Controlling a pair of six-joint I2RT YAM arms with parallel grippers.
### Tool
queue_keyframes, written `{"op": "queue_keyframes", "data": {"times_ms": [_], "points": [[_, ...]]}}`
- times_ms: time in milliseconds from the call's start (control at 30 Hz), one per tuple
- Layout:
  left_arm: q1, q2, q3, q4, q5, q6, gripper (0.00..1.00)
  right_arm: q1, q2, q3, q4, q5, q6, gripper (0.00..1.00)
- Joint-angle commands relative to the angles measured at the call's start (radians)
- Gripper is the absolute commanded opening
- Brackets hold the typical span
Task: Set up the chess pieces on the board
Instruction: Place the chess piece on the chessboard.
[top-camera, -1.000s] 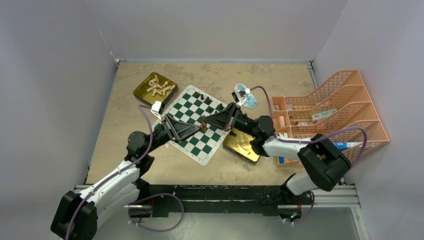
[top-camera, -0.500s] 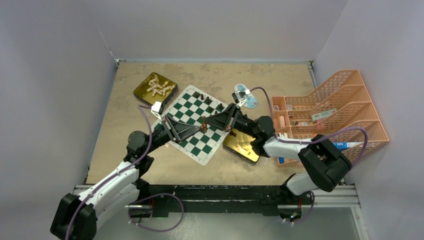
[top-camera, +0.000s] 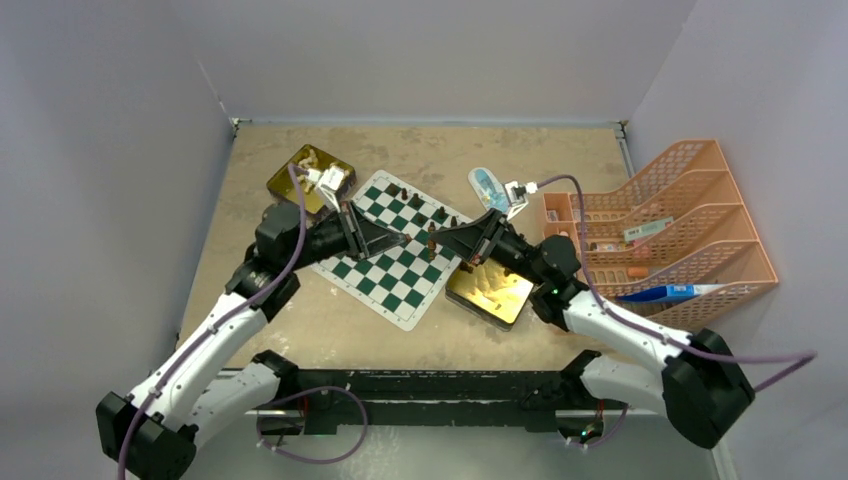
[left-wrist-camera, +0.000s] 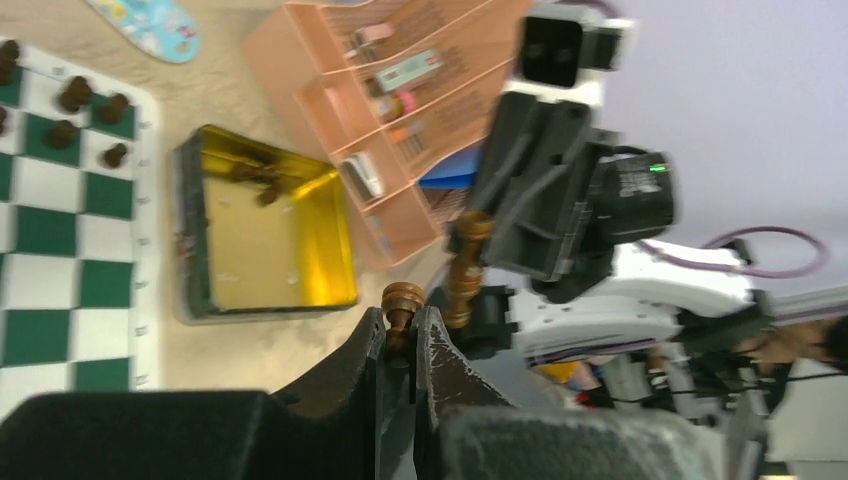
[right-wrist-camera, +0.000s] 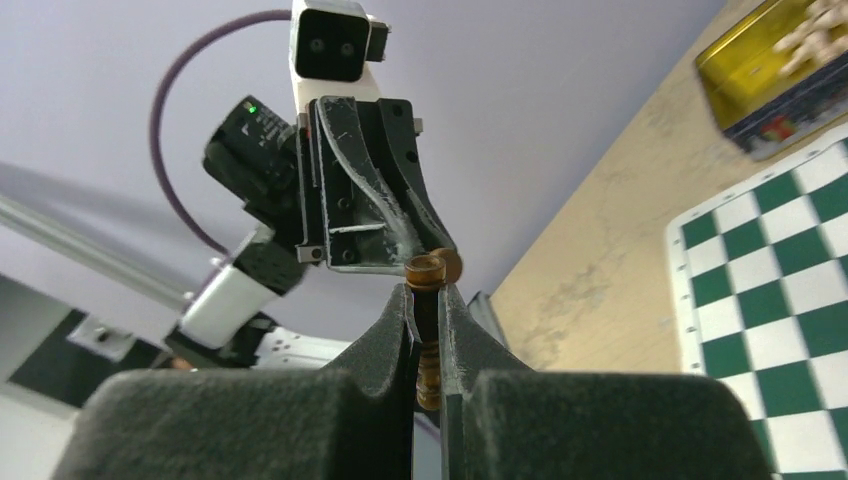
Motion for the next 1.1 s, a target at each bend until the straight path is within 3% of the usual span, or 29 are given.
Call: {"op": "queue_keyframes", "data": {"times_ms": [0, 167, 267, 567, 800, 1067], "points": [[-0.002, 0.110, 0.208, -0.453, -0.035, 0.365, 0.00, -0.008, -0.120, 0.025, -0.207, 0.097, -0.260, 0.00], [-0.002, 0.324, 0.414, -0.826, -0.190, 0.614, 0.00, -0.007, -0.205, 0.070, -0.391, 0.125, -0.419, 0.00], [-0.002, 0.439, 0.456, -0.895, -0.260, 0.659, 0.00, -0.009, -0.248, 0.085, -0.461, 0.171, -0.488, 0.00], [0.000, 0.740, 0.477, -0.897, -0.413, 0.692, 0.00, -0.007, -0.322, 0.085, -0.544, 0.229, -0.588, 0.00], [0.002, 0.843, 0.466, -0.836, -0.426, 0.686, 0.00, -0.008, -0.358, 0.080, -0.576, 0.269, -0.625, 0.00], [0.017, 0.924, 0.631, -0.833, -0.524, 0.724, 0.00, -0.008, -0.354, 0.069, -0.571, 0.264, -0.635, 0.00]]}}
